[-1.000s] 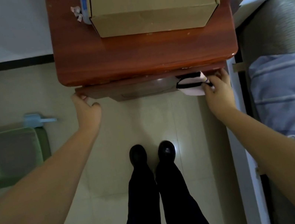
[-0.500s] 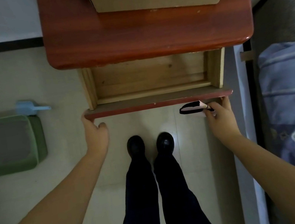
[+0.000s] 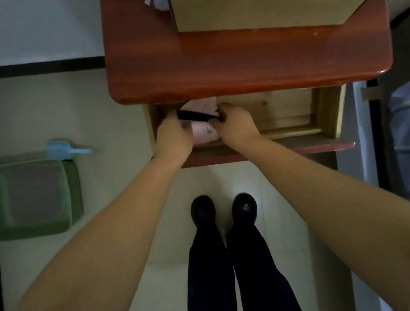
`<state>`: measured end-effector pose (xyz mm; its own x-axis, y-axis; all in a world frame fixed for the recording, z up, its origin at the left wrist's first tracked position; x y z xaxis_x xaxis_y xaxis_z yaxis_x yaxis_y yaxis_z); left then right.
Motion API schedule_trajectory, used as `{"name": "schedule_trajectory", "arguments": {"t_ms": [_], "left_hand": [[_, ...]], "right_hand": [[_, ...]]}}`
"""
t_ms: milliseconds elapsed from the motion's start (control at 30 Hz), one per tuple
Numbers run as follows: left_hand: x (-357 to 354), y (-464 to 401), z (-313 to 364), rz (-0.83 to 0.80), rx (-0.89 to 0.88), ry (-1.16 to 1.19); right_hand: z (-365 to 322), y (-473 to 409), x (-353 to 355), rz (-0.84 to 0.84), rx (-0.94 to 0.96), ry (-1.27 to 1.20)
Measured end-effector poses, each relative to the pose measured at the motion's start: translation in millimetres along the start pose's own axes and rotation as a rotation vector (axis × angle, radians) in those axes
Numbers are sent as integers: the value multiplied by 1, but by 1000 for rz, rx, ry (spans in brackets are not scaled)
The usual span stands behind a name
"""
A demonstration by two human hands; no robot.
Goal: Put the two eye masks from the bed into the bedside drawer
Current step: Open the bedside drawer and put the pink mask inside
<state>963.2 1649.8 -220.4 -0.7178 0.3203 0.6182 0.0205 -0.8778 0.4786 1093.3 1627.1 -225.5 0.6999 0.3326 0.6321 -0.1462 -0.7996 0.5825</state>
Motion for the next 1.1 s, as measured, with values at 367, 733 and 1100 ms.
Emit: {"name": "schedule_trajectory", "arguments": {"t_ms": [367,733,1100], "left_hand": [[-12,-8,-17,-81,199,-110],[38,151,160,-160,-538,-334],[-135,284,410,-433,-1112,-532]], "right_hand": [[18,-14,-3,-57,-200,190],[47,205,195,571,-184,316],[233,366,370,836,-546,267]]}}
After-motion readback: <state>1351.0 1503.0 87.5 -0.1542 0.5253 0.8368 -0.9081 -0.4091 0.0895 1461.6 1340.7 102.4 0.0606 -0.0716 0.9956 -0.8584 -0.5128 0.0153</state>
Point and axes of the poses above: each hand's wrist, its own y-axis away from the middle knuckle, its own x-axis out of the back of the hand, z = x × y, the point moved 3 cm from there along -y, towards the middle knuckle, and after that the axes turned 10 degrees about y, right-handed, at the moved point
